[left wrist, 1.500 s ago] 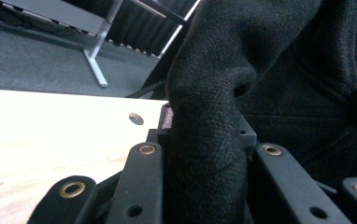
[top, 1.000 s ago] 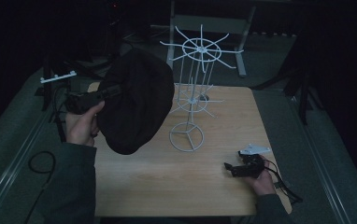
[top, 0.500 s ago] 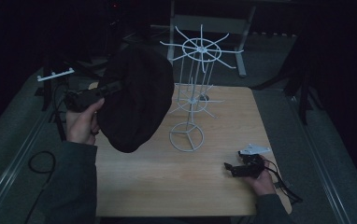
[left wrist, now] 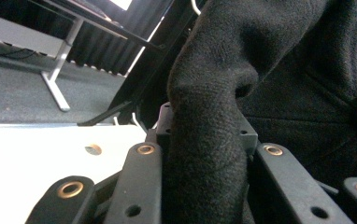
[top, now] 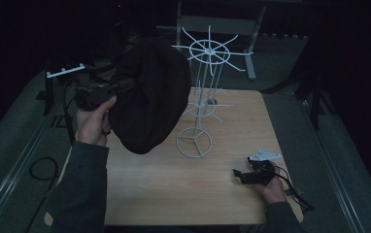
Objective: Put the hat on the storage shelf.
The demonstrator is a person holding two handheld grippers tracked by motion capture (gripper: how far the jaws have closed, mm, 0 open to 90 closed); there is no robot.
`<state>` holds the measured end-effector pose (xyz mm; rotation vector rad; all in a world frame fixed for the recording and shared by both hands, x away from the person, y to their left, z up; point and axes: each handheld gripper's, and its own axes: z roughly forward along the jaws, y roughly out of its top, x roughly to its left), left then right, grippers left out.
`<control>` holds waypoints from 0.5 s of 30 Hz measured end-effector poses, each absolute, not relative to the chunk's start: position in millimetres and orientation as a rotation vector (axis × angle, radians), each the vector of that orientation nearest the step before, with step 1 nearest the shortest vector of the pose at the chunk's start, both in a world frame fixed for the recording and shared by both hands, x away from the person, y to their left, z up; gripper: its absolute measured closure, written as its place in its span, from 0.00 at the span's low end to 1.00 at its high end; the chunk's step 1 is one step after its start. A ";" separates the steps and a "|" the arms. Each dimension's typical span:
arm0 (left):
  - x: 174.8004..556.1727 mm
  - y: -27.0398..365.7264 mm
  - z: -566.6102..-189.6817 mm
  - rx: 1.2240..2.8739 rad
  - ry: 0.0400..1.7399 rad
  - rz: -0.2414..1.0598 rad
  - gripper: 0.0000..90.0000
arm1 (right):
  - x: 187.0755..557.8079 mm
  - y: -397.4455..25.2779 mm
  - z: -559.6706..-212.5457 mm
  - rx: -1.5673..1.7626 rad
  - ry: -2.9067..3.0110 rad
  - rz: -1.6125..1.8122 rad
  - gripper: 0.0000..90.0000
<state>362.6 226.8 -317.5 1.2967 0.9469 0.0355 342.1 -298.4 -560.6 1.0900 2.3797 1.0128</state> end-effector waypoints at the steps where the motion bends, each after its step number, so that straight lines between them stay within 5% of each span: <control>1: 363.2 225.4 -317.0 1.293 0.945 0.035 0.82 | 342.1 -298.4 -560.6 1.089 2.379 1.013 0.16; 15: 374.7 198.8 -319.1 1.352 0.971 0.062 0.80 | 342.1 -298.3 -560.6 1.091 2.379 1.013 0.16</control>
